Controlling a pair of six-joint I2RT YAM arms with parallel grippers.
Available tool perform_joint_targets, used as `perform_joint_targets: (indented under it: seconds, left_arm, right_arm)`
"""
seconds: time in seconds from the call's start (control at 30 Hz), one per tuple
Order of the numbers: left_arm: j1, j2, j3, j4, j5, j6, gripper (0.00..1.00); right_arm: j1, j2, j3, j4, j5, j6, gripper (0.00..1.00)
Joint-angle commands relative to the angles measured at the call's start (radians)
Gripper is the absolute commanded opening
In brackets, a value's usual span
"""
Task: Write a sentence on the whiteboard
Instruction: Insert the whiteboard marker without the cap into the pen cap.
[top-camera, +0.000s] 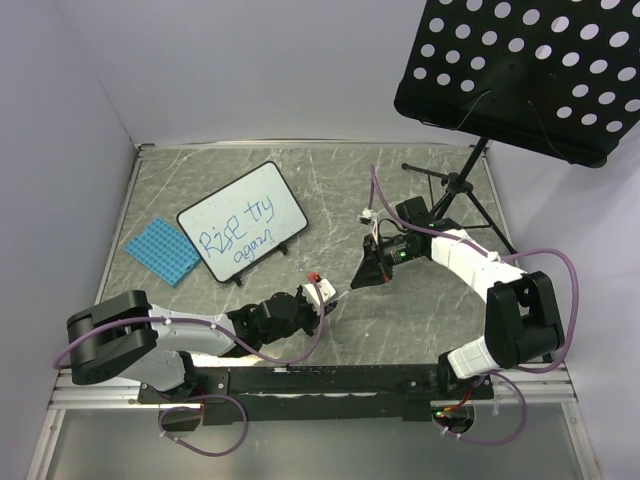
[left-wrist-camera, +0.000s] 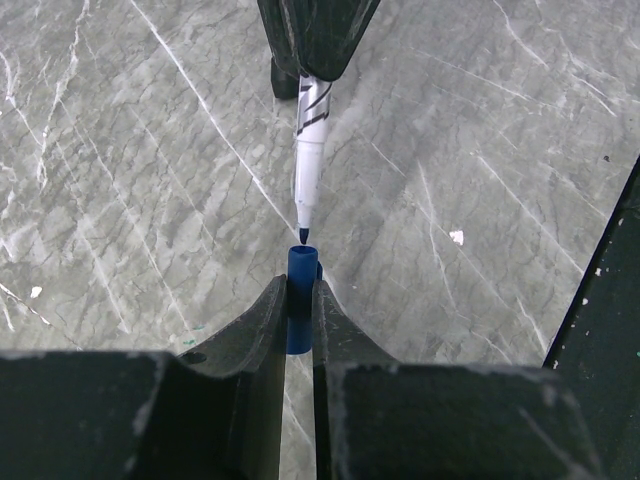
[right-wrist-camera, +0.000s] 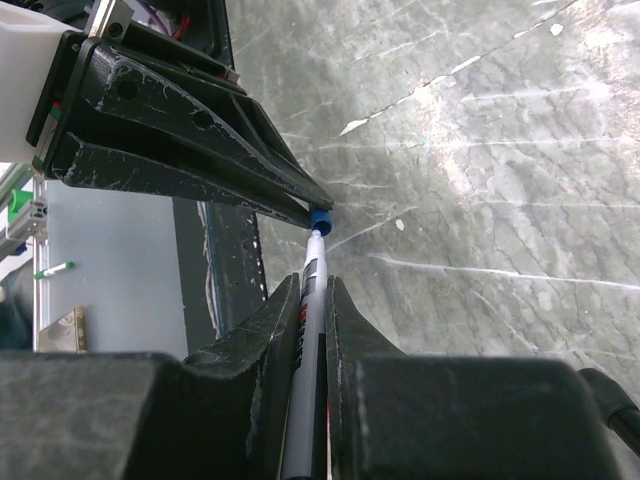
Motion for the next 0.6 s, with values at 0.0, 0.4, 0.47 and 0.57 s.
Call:
perform_joint_targets:
  seconds: [0.0,0.4,0.47,0.57]
  left_arm:
    - [0.0,-0.019,0.026,0.046,0.009,0.006,0.01]
    - [0.0,-0.036,0.035,0.064,0.035,0.003,0.01]
    - [0.0,-0.038,0.037,0.068,0.037,0.0,0.01]
    - [0.0,-0.041,0.033,0.08,0.035,0.0,0.01]
  right_arm:
    - [0.015,0.017,0.043,0.014,-0.028,-0.012,0.0]
    - [0.041,0.032,0.041,0.024,-0.017,-0.002,0.0]
    - [0.041,0.034,0.043,0.026,-0.017,0.0,0.0]
    - [0.043,0.035,0.043,0.028,-0.015,0.005,0.0]
